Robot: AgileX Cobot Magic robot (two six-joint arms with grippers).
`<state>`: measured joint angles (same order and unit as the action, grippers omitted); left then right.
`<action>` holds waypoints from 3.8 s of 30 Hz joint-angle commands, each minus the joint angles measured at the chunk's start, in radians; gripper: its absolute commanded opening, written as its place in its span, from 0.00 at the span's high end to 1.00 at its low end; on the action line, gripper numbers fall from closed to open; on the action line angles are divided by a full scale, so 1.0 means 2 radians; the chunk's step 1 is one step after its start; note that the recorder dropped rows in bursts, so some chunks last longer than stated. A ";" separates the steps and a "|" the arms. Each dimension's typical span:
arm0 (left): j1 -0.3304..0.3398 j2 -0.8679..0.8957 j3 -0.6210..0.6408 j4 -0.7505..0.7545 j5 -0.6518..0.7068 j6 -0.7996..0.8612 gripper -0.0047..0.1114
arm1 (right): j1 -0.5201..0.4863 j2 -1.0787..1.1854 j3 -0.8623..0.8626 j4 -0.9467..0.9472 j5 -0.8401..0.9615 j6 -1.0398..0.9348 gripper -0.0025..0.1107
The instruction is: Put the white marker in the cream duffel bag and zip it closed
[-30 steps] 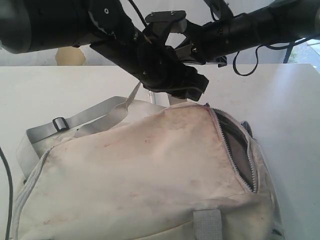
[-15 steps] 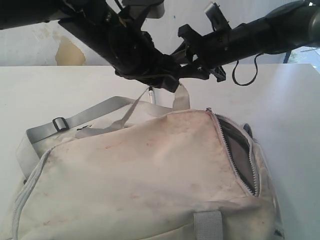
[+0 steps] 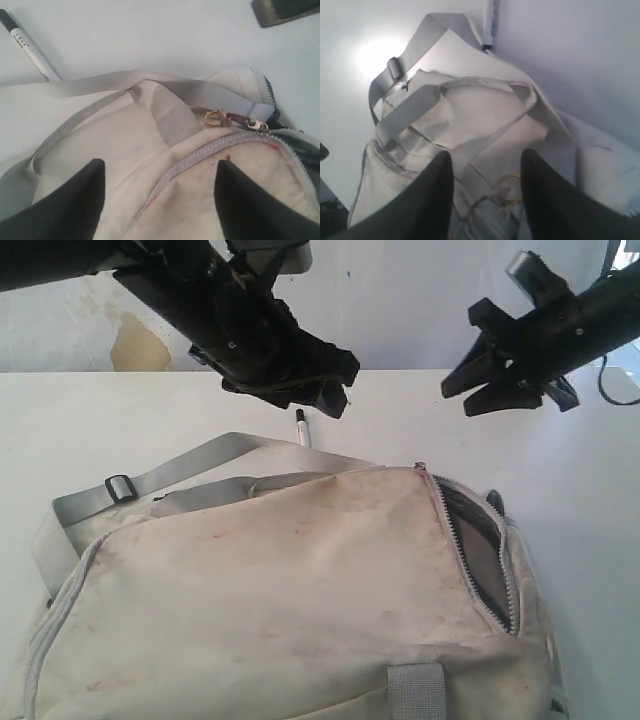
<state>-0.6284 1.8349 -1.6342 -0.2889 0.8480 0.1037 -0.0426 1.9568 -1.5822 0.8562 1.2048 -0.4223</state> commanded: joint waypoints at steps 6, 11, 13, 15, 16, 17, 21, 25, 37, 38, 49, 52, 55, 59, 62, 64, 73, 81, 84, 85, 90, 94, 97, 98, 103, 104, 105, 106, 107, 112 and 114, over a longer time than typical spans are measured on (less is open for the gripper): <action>0.009 0.108 -0.137 -0.055 0.099 -0.127 0.40 | -0.028 -0.060 0.107 -0.034 0.008 -0.047 0.72; 0.013 0.166 -0.204 -0.102 0.153 -0.131 0.40 | -0.028 -0.096 0.156 -0.036 0.008 -0.127 0.72; 0.013 0.180 -0.224 -0.114 0.159 -0.131 0.40 | -0.028 -0.109 0.170 -0.042 0.008 -0.159 0.72; 0.013 0.192 -0.244 -0.124 0.159 -0.131 0.40 | -0.028 -0.120 0.184 -0.044 0.008 -0.176 0.72; 0.013 0.198 -0.253 -0.130 0.162 -0.131 0.40 | -0.028 -0.123 0.192 -0.044 0.008 -0.184 0.72; 0.013 0.205 -0.263 -0.132 0.164 -0.131 0.40 | -0.028 -0.126 0.199 -0.044 0.008 -0.191 0.72; 0.013 0.225 -0.290 -0.157 0.178 -0.131 0.40 | -0.028 -0.129 0.221 -0.042 0.008 -0.203 0.71; 0.013 0.240 -0.307 -0.160 0.187 -0.117 0.38 | -0.028 -0.129 0.238 -0.021 0.008 -0.207 0.61; -0.001 0.256 -0.306 -0.168 0.187 -0.118 0.30 | -0.028 -0.130 0.243 0.004 0.008 -0.235 0.50; -0.002 0.256 -0.306 -0.168 0.187 -0.118 0.30 | -0.026 -0.130 0.243 0.004 0.008 -0.235 0.50; -0.013 0.263 -0.306 -0.122 0.187 -0.118 0.44 | 0.011 -0.130 0.243 -0.014 0.008 -0.258 0.50; -0.014 0.265 -0.306 -0.135 0.187 -0.118 0.44 | 0.011 -0.130 0.243 -0.045 0.008 -0.256 0.50; -0.017 0.265 -0.306 -0.170 0.187 -0.117 0.42 | 0.011 -0.130 0.243 -0.047 0.008 -0.255 0.50; -0.027 0.265 -0.306 -0.172 0.187 -0.106 0.41 | 0.010 -0.130 0.243 -0.056 0.008 -0.238 0.50; -0.030 0.265 -0.306 -0.142 0.187 -0.106 0.41 | -0.002 -0.130 0.243 -0.064 0.008 -0.217 0.50; -0.030 0.265 -0.306 -0.140 0.187 -0.106 0.44 | -0.008 -0.132 0.243 -0.064 0.008 -0.217 0.50; -0.030 0.265 -0.306 -0.140 0.187 -0.104 0.96 | -0.010 -0.135 0.243 -0.065 0.008 -0.217 0.50; -0.028 0.265 -0.306 -0.140 0.187 -0.104 0.96 | -0.010 -0.135 0.243 -0.066 0.008 -0.217 0.50; -0.023 0.265 -0.306 -0.139 0.187 -0.069 0.95 | -0.010 -0.135 0.243 -0.066 0.008 -0.217 0.50; -0.024 0.265 -0.306 -0.139 0.187 -0.070 0.93 | -0.010 -0.135 0.243 -0.066 0.008 -0.217 0.50; -0.021 0.265 -0.306 -0.139 0.187 -0.125 0.68 | -0.010 -0.135 0.243 -0.066 0.008 -0.217 0.50; -0.023 0.265 -0.306 -0.143 0.187 -0.145 0.42 | -0.010 -0.135 0.243 -0.066 0.008 -0.217 0.50; -0.028 0.265 -0.306 -0.143 0.187 -0.158 0.36 | -0.010 -0.135 0.243 -0.066 0.008 -0.217 0.50; -0.030 0.265 -0.306 -0.143 0.187 -0.158 0.36 | -0.010 -0.135 0.243 -0.066 0.008 -0.217 0.50; -0.031 0.269 -0.306 -0.122 0.187 -0.183 0.47 | -0.010 -0.135 0.243 -0.077 0.008 -0.213 0.50; -0.030 0.271 -0.306 -0.119 0.187 -0.190 0.47 | -0.010 -0.135 0.243 -0.080 0.008 -0.213 0.50; -0.030 0.275 -0.306 -0.118 0.187 -0.194 0.47 | -0.010 -0.135 0.243 -0.081 0.008 -0.213 0.50; -0.030 0.278 -0.306 -0.117 0.187 -0.200 0.46 | -0.010 -0.135 0.243 -0.081 0.008 -0.213 0.50; -0.030 0.282 -0.306 -0.121 0.187 -0.201 0.45 | -0.010 -0.135 0.243 -0.081 0.008 -0.213 0.50; -0.033 0.294 -0.306 -0.143 0.187 -0.201 0.45 | -0.010 -0.135 0.243 -0.080 0.008 -0.213 0.50; -0.035 0.294 -0.306 -0.142 0.187 -0.201 0.47 | -0.010 -0.135 0.243 -0.080 0.008 -0.213 0.50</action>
<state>-0.6884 2.4261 -2.2391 -0.5539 1.2185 -0.2909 -0.0538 1.6971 -1.0967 0.6951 1.2187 -0.8496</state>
